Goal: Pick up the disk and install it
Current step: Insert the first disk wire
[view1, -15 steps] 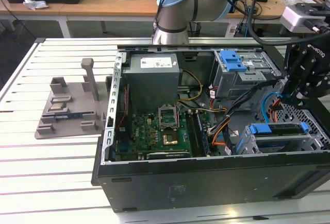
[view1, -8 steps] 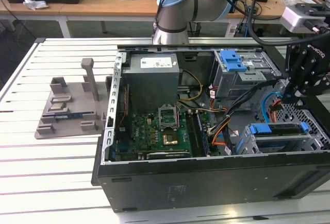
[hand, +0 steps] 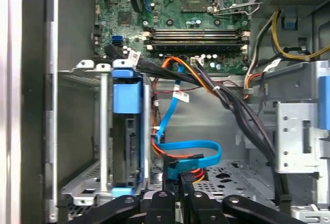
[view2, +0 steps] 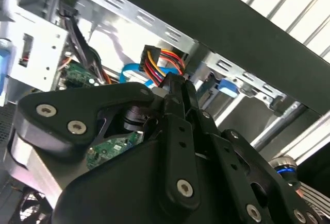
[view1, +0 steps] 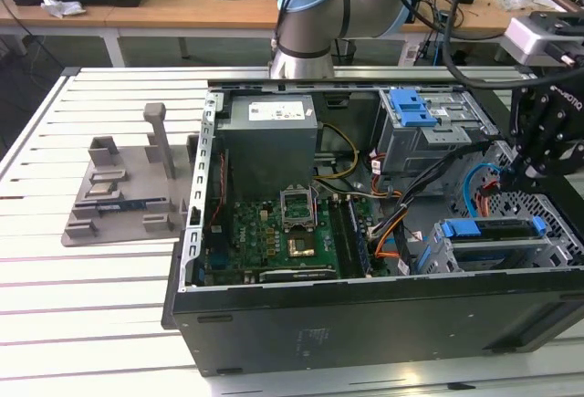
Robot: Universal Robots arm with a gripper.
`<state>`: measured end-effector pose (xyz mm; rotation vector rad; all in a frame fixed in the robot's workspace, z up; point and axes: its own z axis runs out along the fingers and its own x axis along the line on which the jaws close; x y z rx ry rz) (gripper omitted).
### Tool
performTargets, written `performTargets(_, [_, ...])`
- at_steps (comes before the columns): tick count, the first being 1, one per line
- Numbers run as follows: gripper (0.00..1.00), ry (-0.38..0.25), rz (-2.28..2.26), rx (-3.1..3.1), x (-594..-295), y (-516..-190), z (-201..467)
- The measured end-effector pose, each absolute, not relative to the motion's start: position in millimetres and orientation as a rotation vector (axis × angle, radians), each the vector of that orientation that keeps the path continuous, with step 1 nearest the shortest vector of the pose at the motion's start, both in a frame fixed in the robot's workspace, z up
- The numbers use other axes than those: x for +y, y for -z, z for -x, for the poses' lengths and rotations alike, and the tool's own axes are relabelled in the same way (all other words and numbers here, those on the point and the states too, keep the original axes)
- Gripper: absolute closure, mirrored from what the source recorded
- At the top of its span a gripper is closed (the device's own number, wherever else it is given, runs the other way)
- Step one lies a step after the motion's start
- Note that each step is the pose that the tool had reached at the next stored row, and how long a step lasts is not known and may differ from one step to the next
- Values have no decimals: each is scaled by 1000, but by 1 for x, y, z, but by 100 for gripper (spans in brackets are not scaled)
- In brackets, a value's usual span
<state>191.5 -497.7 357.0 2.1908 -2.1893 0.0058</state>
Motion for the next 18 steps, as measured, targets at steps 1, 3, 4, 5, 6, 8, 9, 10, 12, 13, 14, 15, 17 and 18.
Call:
performTargets(1, [83, -6, -2191, -2189, -501, -357, -191])
performTargets(3, [83, -6, -2191, -2189, -508, -357, -191])
performTargets(4, [83, -6, -2191, -2189, -510, -357, -191])
performTargets(5, [83, -6, -2191, -2189, -515, -357, -191])
performTargets(6, [83, -6, -2191, -2189, -518, -357, -191])
performTargets(8, [83, -5, -2191, -2189, -522, -356, -191])
performTargets(9, [83, -4, -2192, -2190, -525, -355, -191])
performTargets(10, [83, -4, -2192, -2190, -528, -354, -191])
performTargets(12, [83, -4, -2192, -2190, -532, -353, -190])
performTargets(13, [83, -3, -2192, -2190, -533, -353, -189])
performTargets(14, [83, -4, -2192, -2190, -533, -352, -189])
performTargets(15, [83, -4, -2192, -2190, -533, -350, -187])
performTargets(17, [83, -4, -2192, -2190, -533, -348, -185])
performTargets(18, [83, -4, -2192, -2190, -533, -347, -184])
